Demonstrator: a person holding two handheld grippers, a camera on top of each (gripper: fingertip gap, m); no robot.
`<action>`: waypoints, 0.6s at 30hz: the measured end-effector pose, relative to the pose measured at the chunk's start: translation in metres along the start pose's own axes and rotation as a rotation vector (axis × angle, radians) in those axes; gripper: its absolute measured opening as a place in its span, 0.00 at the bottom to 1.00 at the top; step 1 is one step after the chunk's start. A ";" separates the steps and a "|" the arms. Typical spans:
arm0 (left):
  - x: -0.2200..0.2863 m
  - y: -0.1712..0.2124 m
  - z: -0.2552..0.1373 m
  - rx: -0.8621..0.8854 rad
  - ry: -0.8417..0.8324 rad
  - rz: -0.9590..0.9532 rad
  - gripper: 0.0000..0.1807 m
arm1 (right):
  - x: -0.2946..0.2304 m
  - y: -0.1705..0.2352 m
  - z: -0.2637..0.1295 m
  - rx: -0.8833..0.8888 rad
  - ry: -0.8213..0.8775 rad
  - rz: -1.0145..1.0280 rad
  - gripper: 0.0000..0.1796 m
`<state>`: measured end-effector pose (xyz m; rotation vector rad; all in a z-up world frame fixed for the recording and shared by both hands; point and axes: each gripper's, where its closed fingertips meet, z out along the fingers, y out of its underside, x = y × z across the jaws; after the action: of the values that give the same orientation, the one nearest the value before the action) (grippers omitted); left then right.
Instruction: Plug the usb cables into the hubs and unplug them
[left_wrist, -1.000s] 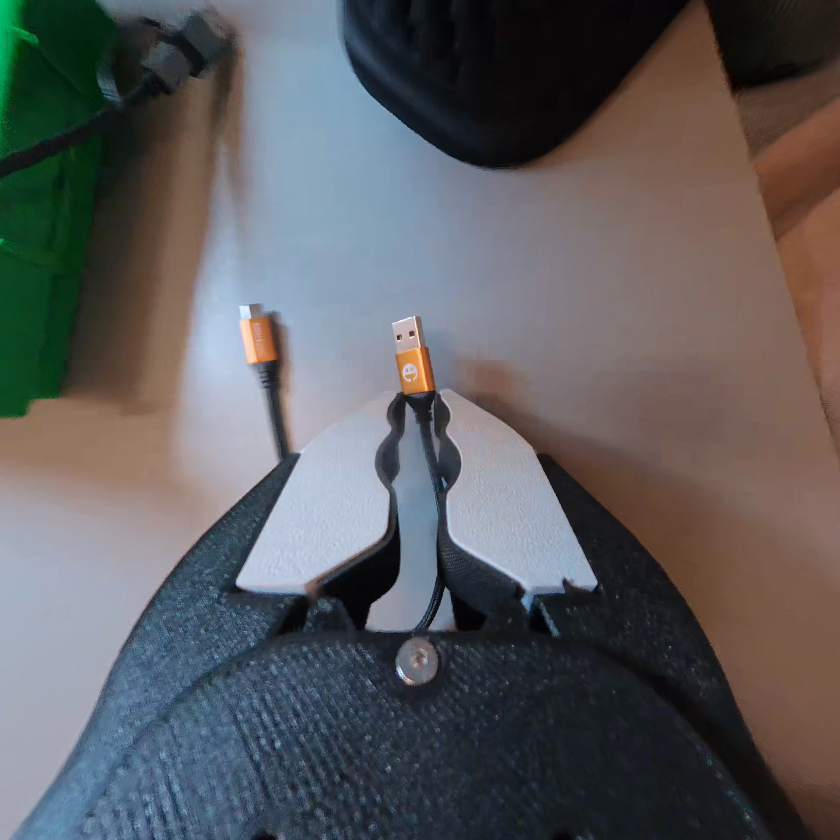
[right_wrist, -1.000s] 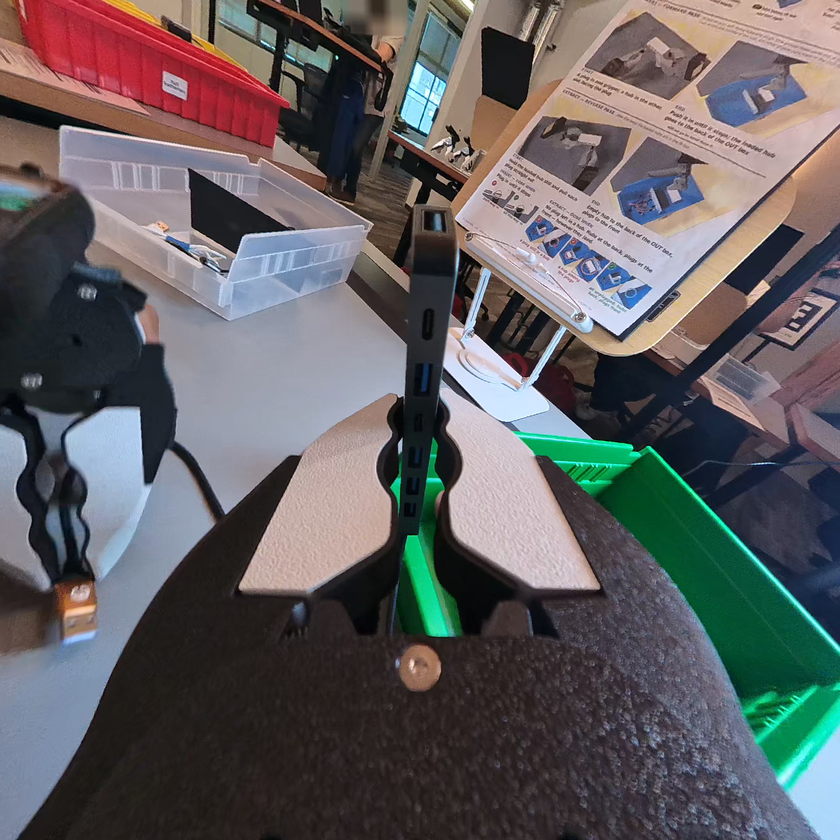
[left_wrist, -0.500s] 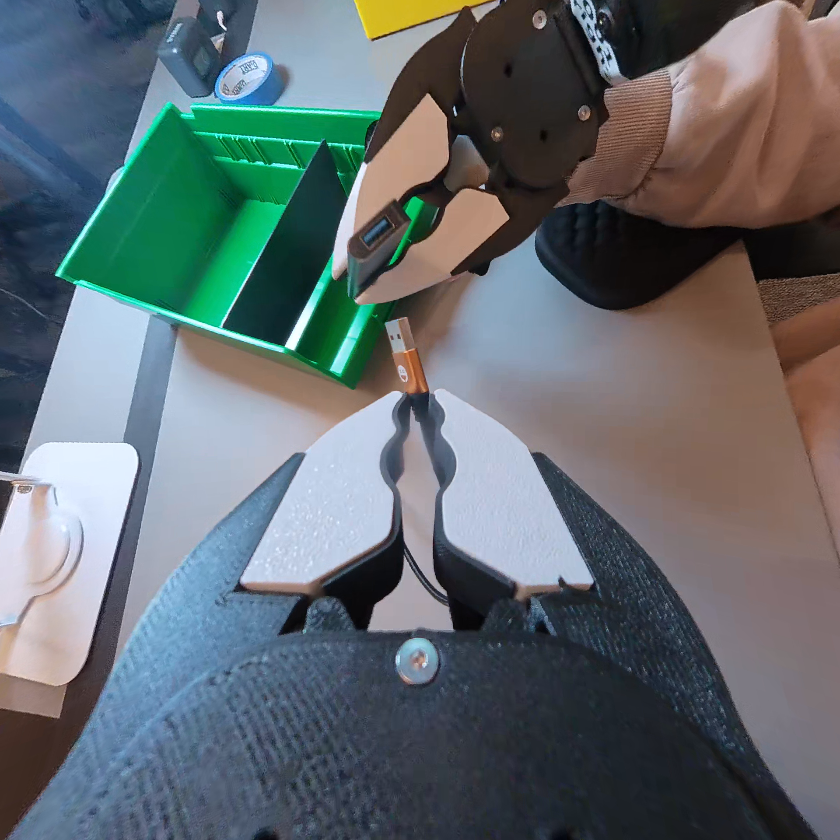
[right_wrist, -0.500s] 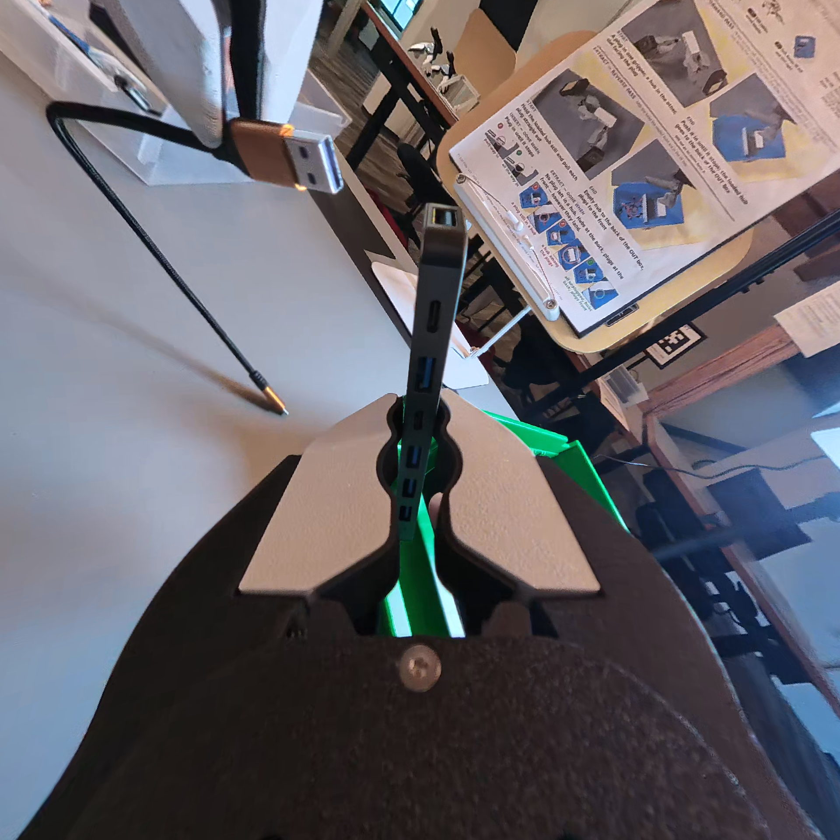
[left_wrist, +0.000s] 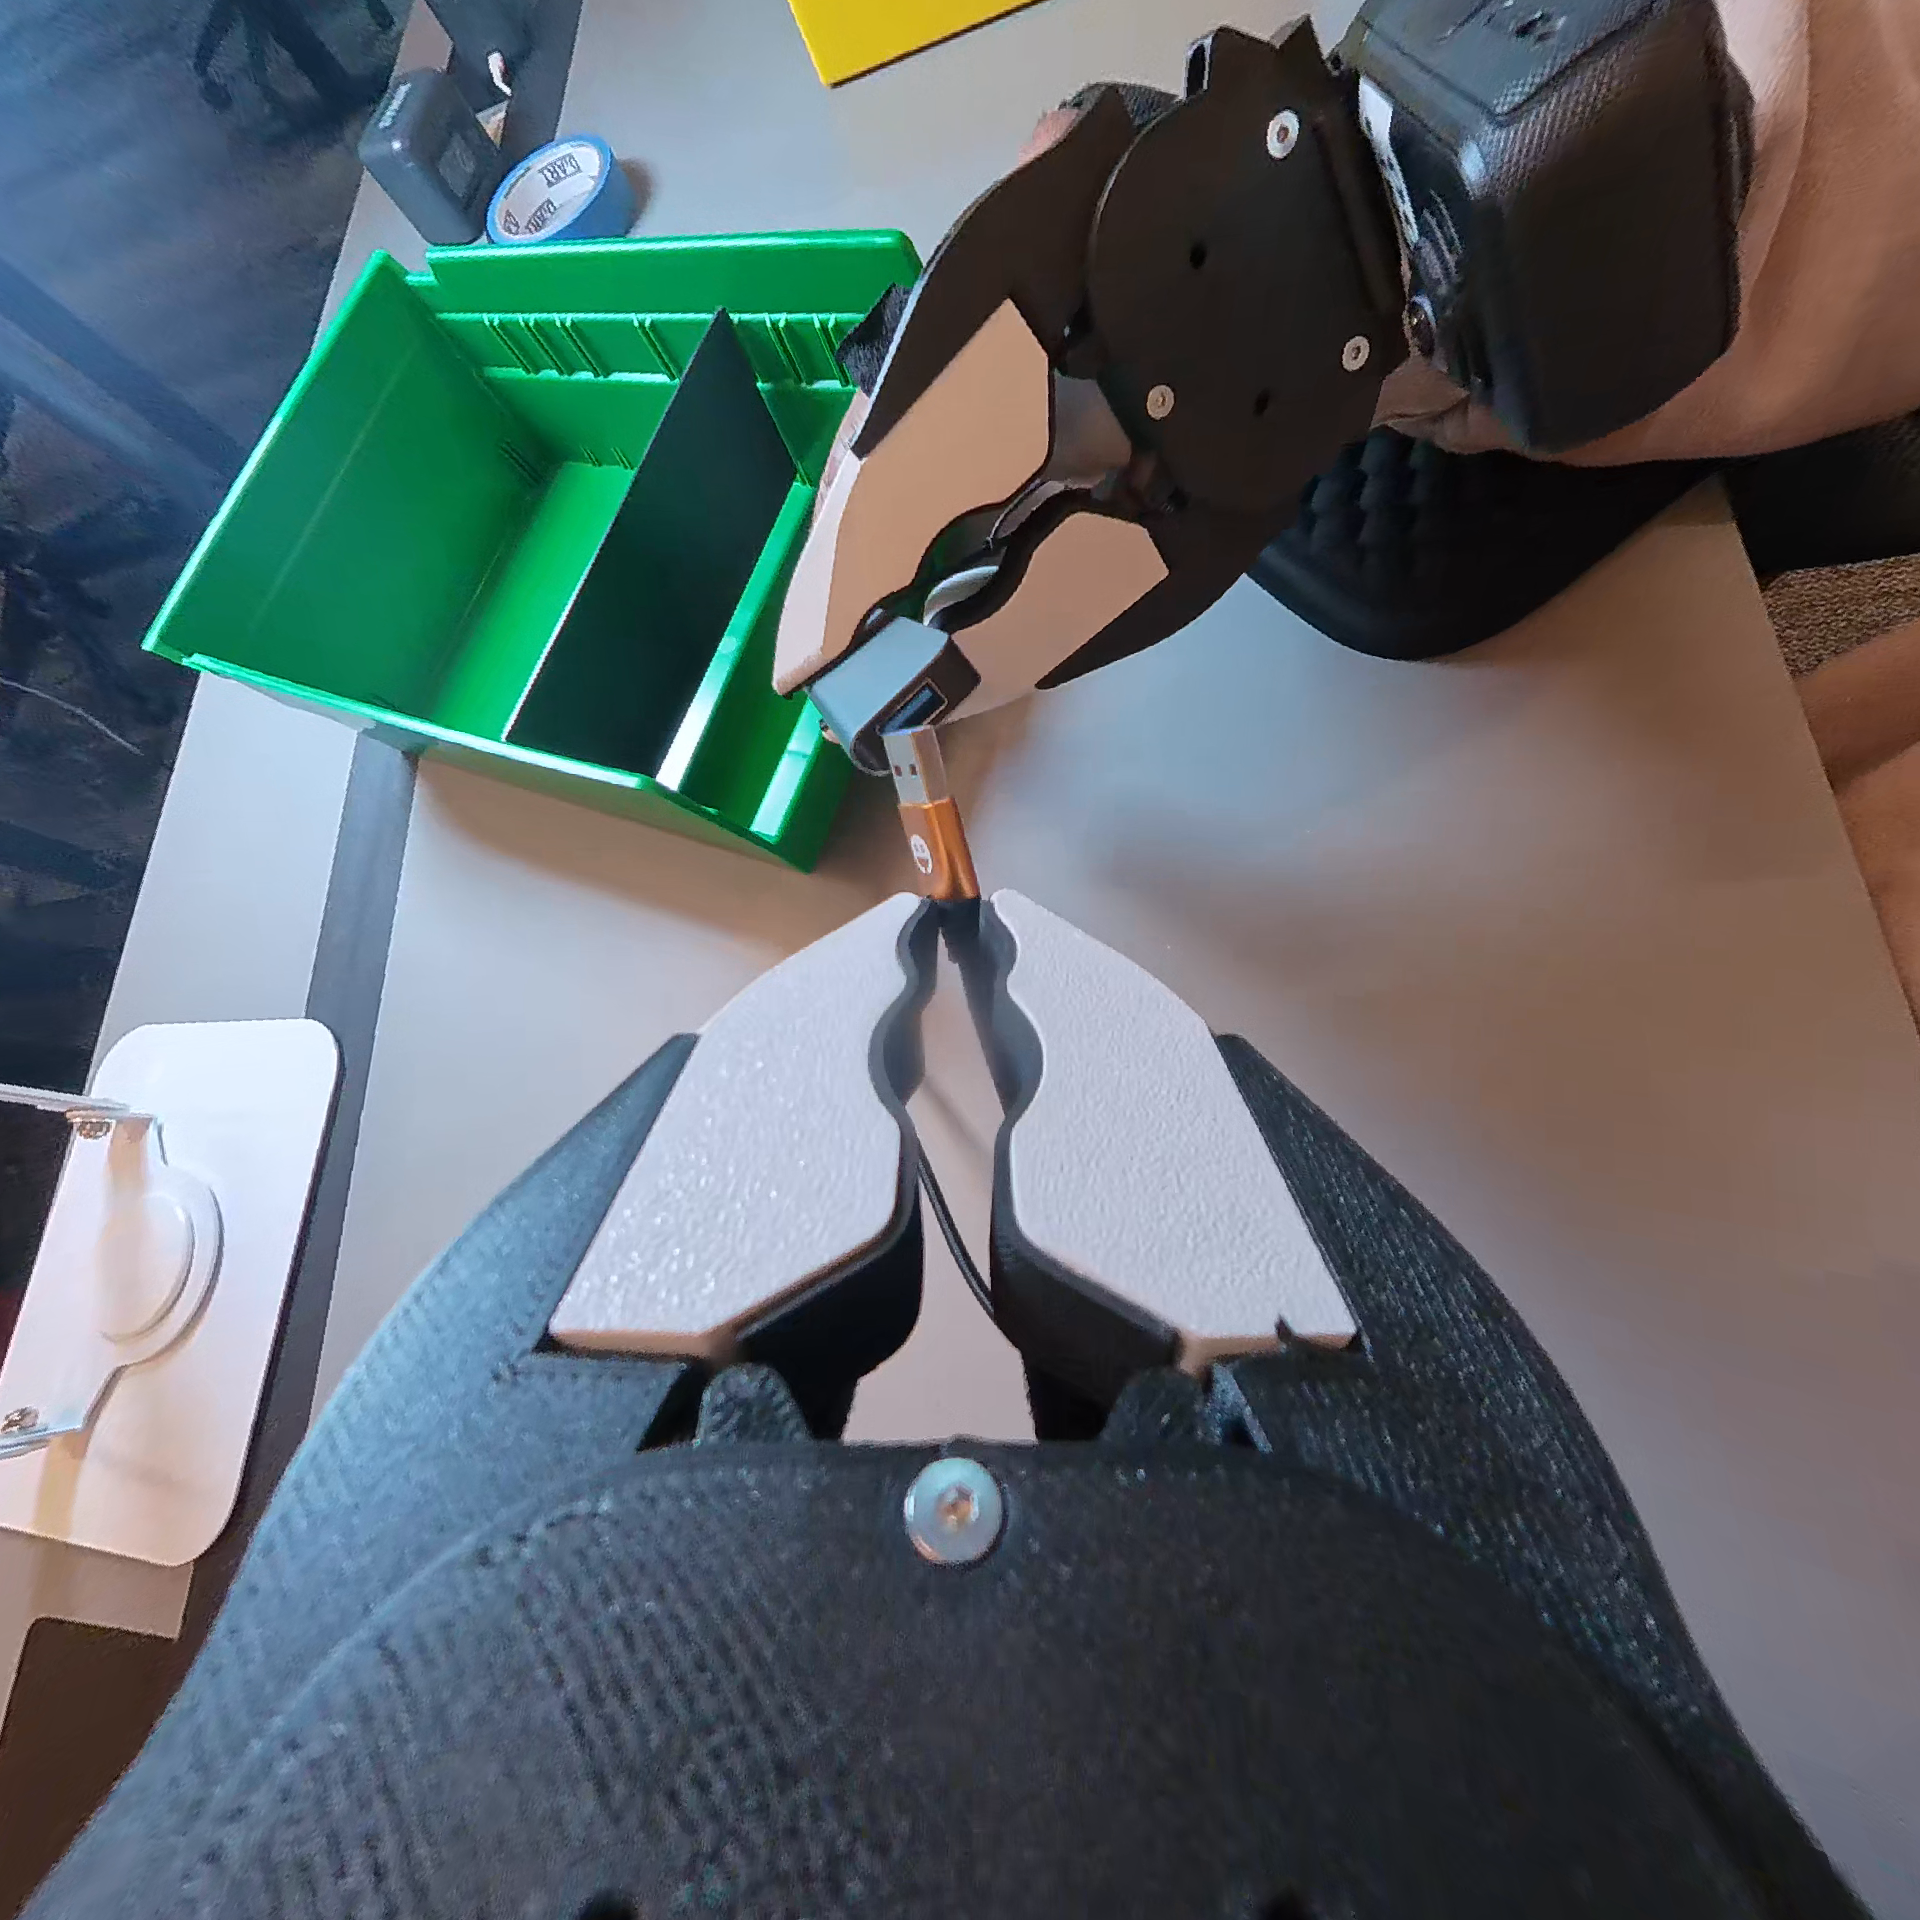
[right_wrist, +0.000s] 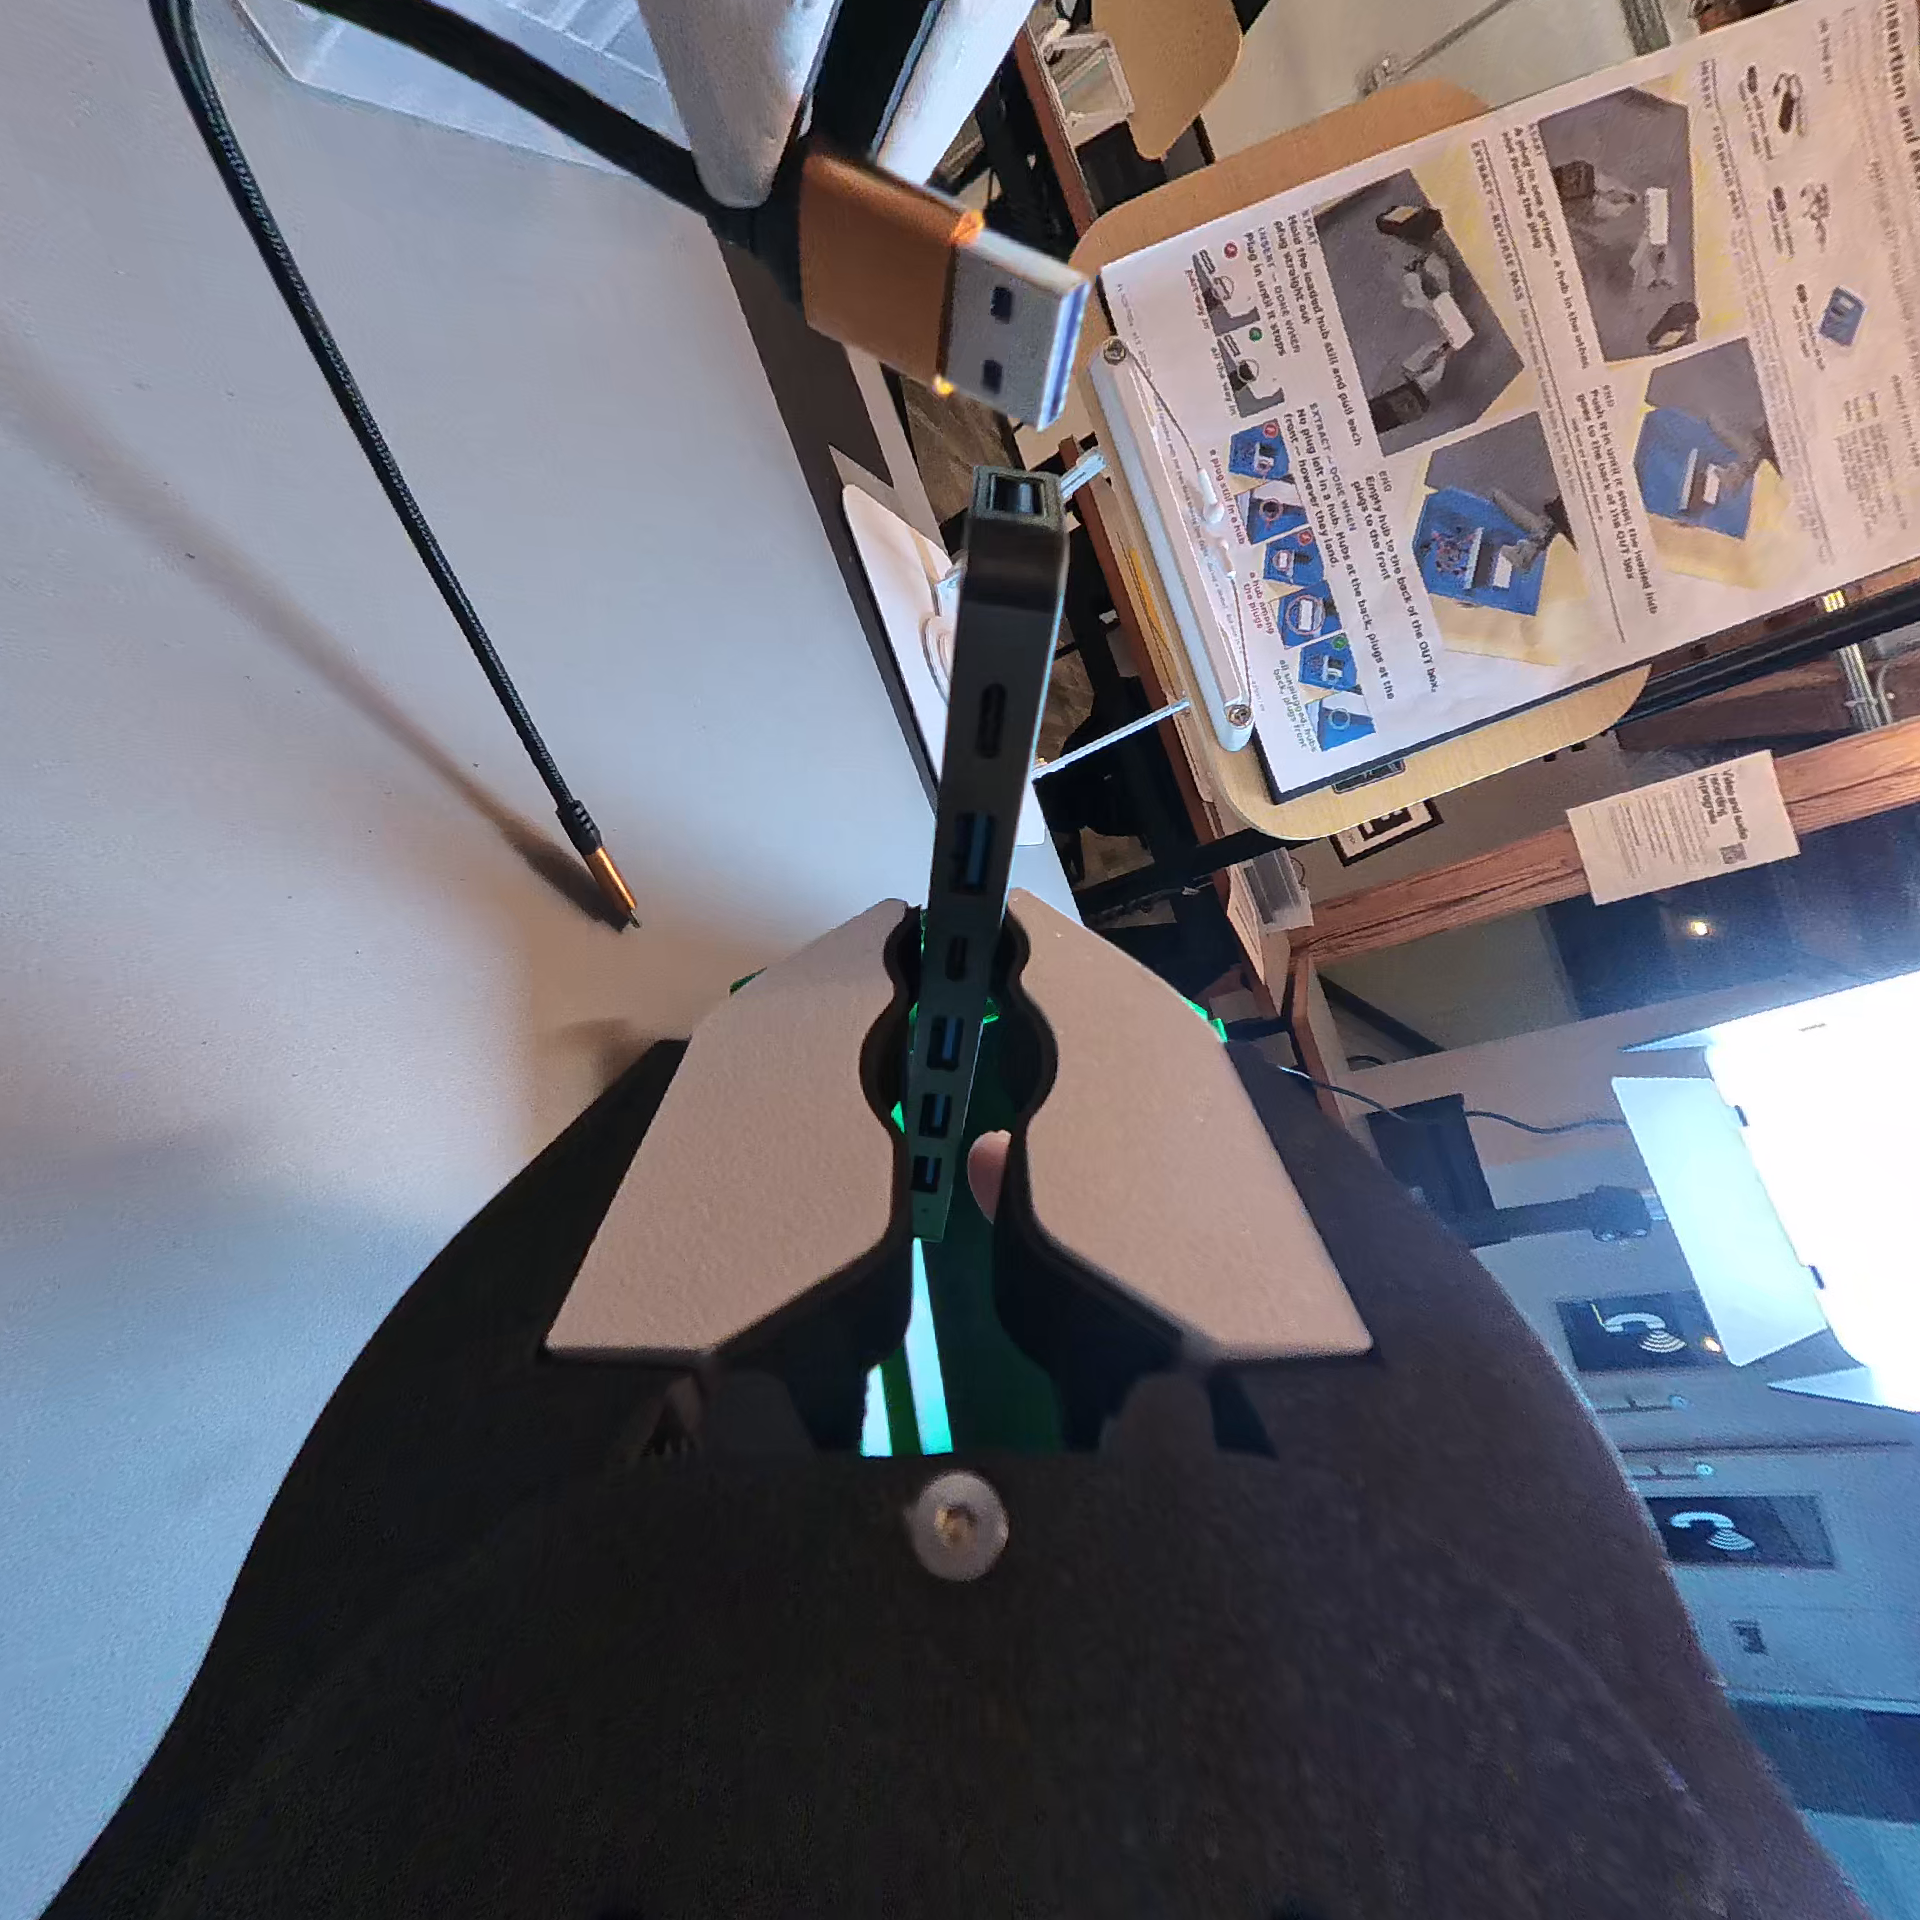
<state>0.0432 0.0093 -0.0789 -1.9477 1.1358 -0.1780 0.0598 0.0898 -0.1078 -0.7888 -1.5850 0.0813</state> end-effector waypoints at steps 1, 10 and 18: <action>0.000 0.001 0.001 -0.004 0.001 0.001 0.04 | 0.000 0.000 0.000 0.000 0.003 -0.003 0.07; 0.001 0.003 0.001 -0.008 0.008 -0.008 0.04 | 0.000 0.000 0.000 0.001 0.012 -0.009 0.07; -0.026 0.015 -0.011 -0.133 -0.208 0.048 0.04 | -0.001 0.001 0.001 0.000 0.010 -0.009 0.07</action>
<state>0.0129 0.0187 -0.0759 -1.9999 1.0780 0.1262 0.0594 0.0900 -0.1090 -0.7814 -1.5793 0.0708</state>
